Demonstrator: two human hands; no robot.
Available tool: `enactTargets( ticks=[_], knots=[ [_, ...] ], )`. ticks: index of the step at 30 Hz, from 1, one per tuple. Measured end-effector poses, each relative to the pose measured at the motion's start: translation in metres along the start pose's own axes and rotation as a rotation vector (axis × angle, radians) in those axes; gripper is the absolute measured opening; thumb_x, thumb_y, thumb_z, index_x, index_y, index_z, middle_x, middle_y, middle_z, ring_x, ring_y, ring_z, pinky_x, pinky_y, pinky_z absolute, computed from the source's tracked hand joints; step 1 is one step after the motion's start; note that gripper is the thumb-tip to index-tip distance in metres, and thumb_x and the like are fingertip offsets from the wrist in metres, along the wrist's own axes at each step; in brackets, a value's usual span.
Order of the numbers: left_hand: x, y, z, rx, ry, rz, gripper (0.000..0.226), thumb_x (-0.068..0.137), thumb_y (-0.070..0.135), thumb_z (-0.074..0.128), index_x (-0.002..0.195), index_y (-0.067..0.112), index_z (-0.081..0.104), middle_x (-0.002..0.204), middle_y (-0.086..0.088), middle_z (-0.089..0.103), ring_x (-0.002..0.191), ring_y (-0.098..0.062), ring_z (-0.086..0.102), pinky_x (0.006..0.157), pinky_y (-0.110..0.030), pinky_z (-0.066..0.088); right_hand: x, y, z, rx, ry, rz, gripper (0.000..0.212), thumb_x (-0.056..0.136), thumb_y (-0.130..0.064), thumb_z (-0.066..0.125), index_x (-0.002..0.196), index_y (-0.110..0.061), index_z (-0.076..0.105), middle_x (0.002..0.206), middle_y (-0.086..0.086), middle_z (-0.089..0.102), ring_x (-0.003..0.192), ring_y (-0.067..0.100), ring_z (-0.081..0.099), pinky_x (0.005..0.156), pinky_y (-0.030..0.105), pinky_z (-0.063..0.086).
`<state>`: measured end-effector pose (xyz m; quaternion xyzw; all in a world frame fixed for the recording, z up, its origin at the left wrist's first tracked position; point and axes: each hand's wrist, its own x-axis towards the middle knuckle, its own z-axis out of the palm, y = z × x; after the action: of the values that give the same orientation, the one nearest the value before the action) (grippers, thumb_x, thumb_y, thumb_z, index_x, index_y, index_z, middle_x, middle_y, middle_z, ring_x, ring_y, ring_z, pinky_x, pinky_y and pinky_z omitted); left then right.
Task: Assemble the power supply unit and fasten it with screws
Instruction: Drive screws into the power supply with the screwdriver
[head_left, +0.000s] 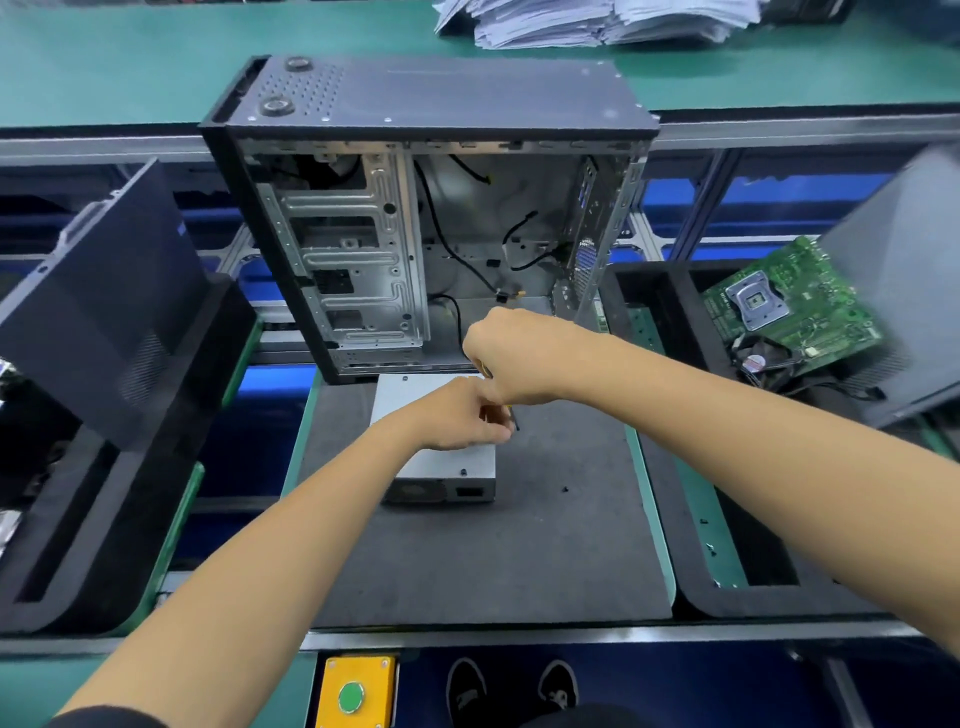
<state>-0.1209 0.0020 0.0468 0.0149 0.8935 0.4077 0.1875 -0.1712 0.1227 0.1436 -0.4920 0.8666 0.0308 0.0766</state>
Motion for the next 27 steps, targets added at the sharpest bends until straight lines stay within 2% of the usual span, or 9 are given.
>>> enactTargets(
  ticks=[2,7,10,12,14,16,21,24,27],
  knots=[
    [0.013,0.014,0.009,0.084,-0.048,-0.005,0.011,0.08,0.012,0.069,0.092,0.012,0.07,0.096,0.003,0.072,0.083,-0.01,0.061,0.074,-0.016,0.048,-0.008,0.009,0.008,-0.015,-0.04,0.025,0.023,0.083,-0.011,0.057,0.066,-0.014,0.042,0.068,0.005,0.047,0.062,0.024,0.053,0.045,0.027,0.031],
    [0.04,0.045,0.041,0.384,-0.151,-0.076,0.003,0.08,0.01,0.064,0.079,0.009,0.062,0.083,-0.001,0.062,0.084,-0.023,0.056,0.076,-0.03,0.049,-0.034,0.039,0.024,-0.006,-0.136,0.08,0.031,0.084,-0.013,0.058,0.061,-0.015,0.037,0.063,0.004,0.041,0.064,0.027,0.051,0.045,0.029,0.031],
    [0.054,0.057,0.067,0.562,-0.234,-0.141,0.024,0.082,0.016,0.067,0.102,0.003,0.064,0.109,-0.013,0.066,0.102,-0.031,0.061,0.089,-0.04,0.053,-0.049,0.055,0.032,-0.01,-0.228,0.115,0.036,0.086,-0.019,0.063,0.059,-0.014,0.039,0.061,0.004,0.043,0.062,0.027,0.051,0.047,0.03,0.037],
    [0.062,0.062,0.085,0.662,-0.269,-0.165,0.039,0.084,0.028,0.071,0.112,0.003,0.063,0.119,-0.014,0.062,0.109,-0.031,0.06,0.092,-0.04,0.051,-0.056,0.063,0.035,-0.016,-0.256,0.135,0.035,0.084,-0.02,0.065,0.058,-0.011,0.044,0.059,0.005,0.048,0.054,0.022,0.049,0.045,0.027,0.037],
    [0.066,0.063,0.103,0.671,-0.256,-0.193,0.05,0.082,0.03,0.074,0.119,0.001,0.057,0.121,-0.015,0.06,0.109,-0.032,0.061,0.086,-0.037,0.051,-0.062,0.07,0.038,-0.023,-0.263,0.146,0.031,0.083,-0.021,0.067,0.06,-0.009,0.049,0.061,0.007,0.053,0.052,0.02,0.048,0.042,0.025,0.033],
    [0.066,0.06,0.118,0.679,-0.231,-0.206,0.054,0.081,0.026,0.076,0.123,0.002,0.052,0.126,-0.016,0.055,0.112,-0.033,0.059,0.086,-0.038,0.048,-0.066,0.076,0.042,-0.008,-0.258,0.148,0.031,0.082,-0.019,0.067,0.059,-0.01,0.048,0.061,0.006,0.052,0.058,0.026,0.052,0.043,0.025,0.033],
    [0.063,0.051,0.13,0.666,-0.197,-0.184,0.037,0.085,0.014,0.07,0.115,-0.001,0.053,0.122,-0.021,0.054,0.109,-0.037,0.058,0.081,-0.039,0.046,-0.068,0.078,0.052,-0.005,-0.26,0.126,0.018,0.082,-0.016,0.065,0.07,-0.008,0.056,0.073,0.01,0.059,0.065,0.027,0.054,0.044,0.024,0.033],
    [0.062,0.049,0.127,0.629,-0.186,-0.161,0.021,0.087,0.006,0.055,0.107,0.001,0.057,0.116,-0.02,0.059,0.104,-0.035,0.059,0.079,-0.038,0.047,-0.067,0.075,0.052,-0.032,-0.258,0.094,0.017,0.085,-0.022,0.065,0.077,-0.008,0.057,0.078,0.008,0.06,0.065,0.025,0.052,0.043,0.024,0.029],
    [0.063,0.049,0.126,0.597,-0.21,-0.172,0.025,0.087,0.007,0.048,0.11,0.003,0.057,0.117,-0.017,0.058,0.105,-0.033,0.058,0.084,-0.038,0.048,-0.066,0.071,0.053,-0.037,-0.246,0.084,0.017,0.087,-0.022,0.063,0.088,-0.006,0.06,0.086,0.009,0.056,0.064,0.022,0.05,0.043,0.024,0.026]
  ],
)
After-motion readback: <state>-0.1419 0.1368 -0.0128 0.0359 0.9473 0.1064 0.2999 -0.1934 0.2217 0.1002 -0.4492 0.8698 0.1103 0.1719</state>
